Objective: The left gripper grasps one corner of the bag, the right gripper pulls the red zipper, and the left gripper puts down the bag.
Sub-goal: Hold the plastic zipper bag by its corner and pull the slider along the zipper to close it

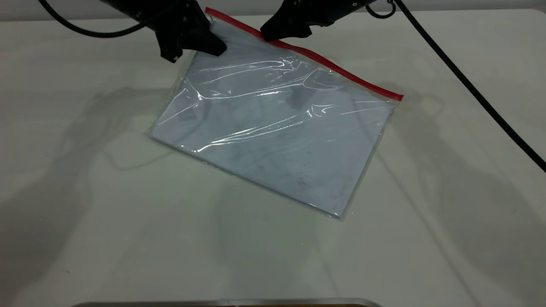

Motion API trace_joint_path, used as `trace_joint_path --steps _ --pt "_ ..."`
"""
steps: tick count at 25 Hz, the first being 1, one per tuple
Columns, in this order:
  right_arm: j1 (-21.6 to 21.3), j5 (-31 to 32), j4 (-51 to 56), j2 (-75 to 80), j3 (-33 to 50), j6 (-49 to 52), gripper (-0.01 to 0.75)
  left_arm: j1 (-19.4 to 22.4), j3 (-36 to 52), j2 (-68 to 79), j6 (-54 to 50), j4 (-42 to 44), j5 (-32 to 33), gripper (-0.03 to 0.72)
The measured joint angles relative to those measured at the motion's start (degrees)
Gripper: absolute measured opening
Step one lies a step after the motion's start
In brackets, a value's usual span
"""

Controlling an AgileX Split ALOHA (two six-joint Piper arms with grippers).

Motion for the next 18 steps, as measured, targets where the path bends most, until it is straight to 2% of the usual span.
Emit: trace_joint_path --steps 8,18 --pt "0.2 1.6 2.9 2.4 0.0 -1.8 0.475 0.0 0.0 -0.1 0.3 0.0 -0.1 0.057" --pt "0.2 3.6 6.1 2.4 0.0 -4.5 0.341 0.0 0.0 -0.1 0.3 0.0 -0.1 0.058"
